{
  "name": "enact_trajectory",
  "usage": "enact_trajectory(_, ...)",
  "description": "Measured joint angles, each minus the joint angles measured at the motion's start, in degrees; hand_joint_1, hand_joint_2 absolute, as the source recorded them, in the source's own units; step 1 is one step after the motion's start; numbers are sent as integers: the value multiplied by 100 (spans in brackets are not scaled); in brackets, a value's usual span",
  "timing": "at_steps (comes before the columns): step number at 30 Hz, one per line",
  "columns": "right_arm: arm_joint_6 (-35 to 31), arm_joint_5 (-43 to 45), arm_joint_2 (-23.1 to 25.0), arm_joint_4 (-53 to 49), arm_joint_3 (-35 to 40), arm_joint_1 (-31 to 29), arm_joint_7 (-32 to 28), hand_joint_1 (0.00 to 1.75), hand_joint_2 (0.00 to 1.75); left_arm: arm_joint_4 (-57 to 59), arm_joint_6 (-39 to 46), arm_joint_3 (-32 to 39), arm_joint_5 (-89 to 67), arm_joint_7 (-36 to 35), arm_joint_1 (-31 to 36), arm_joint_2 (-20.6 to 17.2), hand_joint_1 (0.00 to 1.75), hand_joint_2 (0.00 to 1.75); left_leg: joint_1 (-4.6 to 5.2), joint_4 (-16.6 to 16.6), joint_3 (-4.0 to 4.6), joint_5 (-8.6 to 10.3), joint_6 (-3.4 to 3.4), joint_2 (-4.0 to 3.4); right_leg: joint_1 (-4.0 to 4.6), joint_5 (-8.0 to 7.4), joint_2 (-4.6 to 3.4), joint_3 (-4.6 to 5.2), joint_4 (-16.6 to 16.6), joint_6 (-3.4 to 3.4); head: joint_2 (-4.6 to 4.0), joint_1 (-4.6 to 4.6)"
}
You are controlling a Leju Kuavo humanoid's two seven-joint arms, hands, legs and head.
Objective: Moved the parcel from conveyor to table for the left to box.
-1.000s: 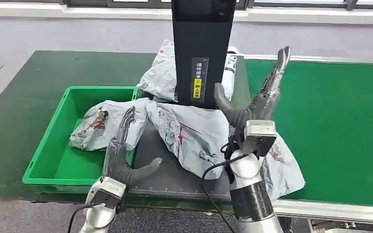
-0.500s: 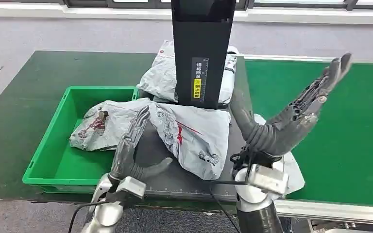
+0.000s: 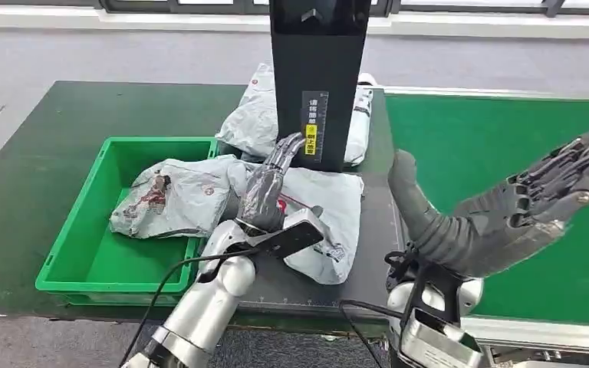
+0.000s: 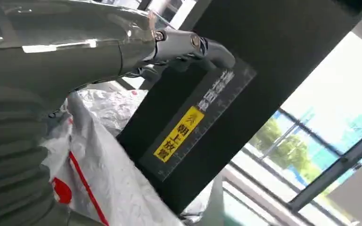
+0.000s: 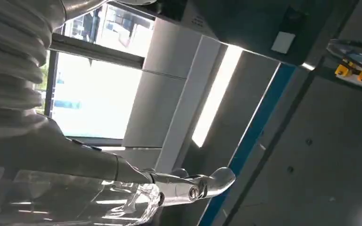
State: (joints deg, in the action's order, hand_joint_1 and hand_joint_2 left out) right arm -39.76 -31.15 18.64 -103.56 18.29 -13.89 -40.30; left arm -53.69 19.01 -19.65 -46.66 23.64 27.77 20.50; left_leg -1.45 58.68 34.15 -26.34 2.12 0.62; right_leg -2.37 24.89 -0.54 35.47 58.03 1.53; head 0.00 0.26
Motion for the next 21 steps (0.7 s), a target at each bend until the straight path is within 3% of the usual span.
enact_trajectory(5, 0, 131, -7, -26, 20, -5, 0, 0, 175, 1214, 304, 4, -259, -154, 606, 0, 0, 175, 0, -1, 0, 0, 0, -1, 0, 0, 0, -2, 0, 0, 0, 0)
enact_trajectory(11, 0, 534, -13, -7, 20, -13, 9, 0, 175, 2168, 547, 15, -646, -448, 876, 7, 0, 175, 0, -1, 3, 0, 0, 2, -1, 0, 1, -3, 0, 0, 0, -2)
enact_trajectory(13, 0, 594, -20, 22, 20, -14, 30, 0, 175, 2368, 672, 13, -941, -751, 904, 9, 0, 175, 0, -1, 3, 0, 0, 1, -1, 1, 1, -2, 0, 0, -2, 0)
enact_trajectory(17, 0, 651, -26, 68, 22, -9, 22, 0, 175, 2831, 899, -277, -2233, -2310, 1074, -6, 0, 175, 0, -2, 5, 0, 0, 5, 0, 1, 3, -2, 0, -1, 0, -2)
enact_trajectory(21, 0, 667, -31, 81, 44, -8, 17, 0, 175, 3071, 763, -520, -2659, -2783, 1155, -26, 0, 175, 0, -2, 5, 0, 0, 5, 0, 1, 3, -2, 0, -1, 0, 0)
